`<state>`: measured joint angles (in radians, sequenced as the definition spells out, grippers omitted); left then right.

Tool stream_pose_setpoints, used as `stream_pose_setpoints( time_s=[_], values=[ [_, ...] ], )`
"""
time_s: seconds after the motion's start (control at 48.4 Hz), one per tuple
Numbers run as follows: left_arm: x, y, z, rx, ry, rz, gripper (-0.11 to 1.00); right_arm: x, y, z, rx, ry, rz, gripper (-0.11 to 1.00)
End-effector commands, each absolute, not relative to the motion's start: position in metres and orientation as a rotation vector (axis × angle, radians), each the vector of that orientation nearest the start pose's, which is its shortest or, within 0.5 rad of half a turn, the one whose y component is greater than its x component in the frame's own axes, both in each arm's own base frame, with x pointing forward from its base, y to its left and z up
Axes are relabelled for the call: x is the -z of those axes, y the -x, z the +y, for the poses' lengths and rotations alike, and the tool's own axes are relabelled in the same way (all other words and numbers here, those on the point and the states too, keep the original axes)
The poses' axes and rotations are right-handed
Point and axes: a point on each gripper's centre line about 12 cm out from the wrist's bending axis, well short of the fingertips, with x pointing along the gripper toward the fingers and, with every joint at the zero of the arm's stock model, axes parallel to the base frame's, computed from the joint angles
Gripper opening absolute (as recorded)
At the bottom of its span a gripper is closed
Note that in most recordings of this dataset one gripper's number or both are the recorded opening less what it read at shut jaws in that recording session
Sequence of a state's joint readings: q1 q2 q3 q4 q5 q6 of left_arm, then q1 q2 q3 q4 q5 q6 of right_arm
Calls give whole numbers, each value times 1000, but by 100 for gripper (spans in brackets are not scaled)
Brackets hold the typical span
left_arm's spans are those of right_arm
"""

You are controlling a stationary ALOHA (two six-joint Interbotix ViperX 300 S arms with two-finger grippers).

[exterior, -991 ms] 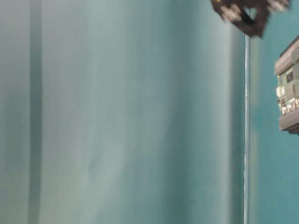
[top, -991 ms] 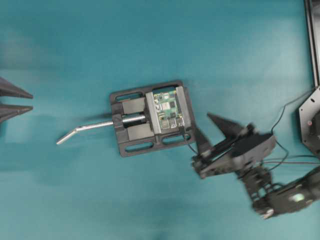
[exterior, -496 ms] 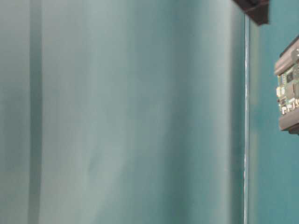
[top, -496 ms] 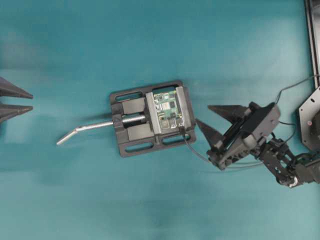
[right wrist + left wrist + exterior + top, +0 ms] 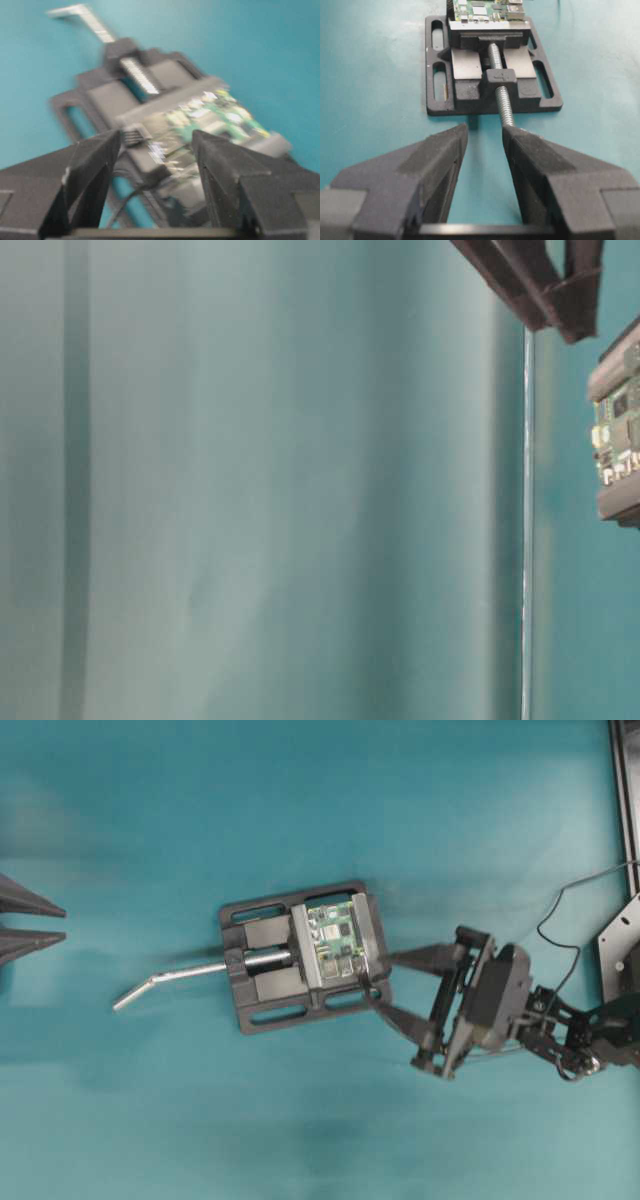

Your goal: Insert the USB into the fixed PCB.

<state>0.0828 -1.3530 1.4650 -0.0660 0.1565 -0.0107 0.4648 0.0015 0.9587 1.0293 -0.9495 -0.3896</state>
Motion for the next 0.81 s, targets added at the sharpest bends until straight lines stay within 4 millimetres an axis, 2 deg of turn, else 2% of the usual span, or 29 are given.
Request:
stream_pose_setpoints(
  time_s=[0.0,0.268,0.454,0.785],
  values=[
    [-196,-134,10,-79,85,241,46,-162,-317,70,304,-189,206,65],
    [-195,-134,10,-79,85,242,46,-158,-307,82,155,-154,300,64],
    [-196,-134,10,-79,85,241,46,-172,-295,68,152,-165,269,64],
    [-196,-134,10,-79,85,241,46,-184,-278,51,126,-128,227,64]
  ],
)
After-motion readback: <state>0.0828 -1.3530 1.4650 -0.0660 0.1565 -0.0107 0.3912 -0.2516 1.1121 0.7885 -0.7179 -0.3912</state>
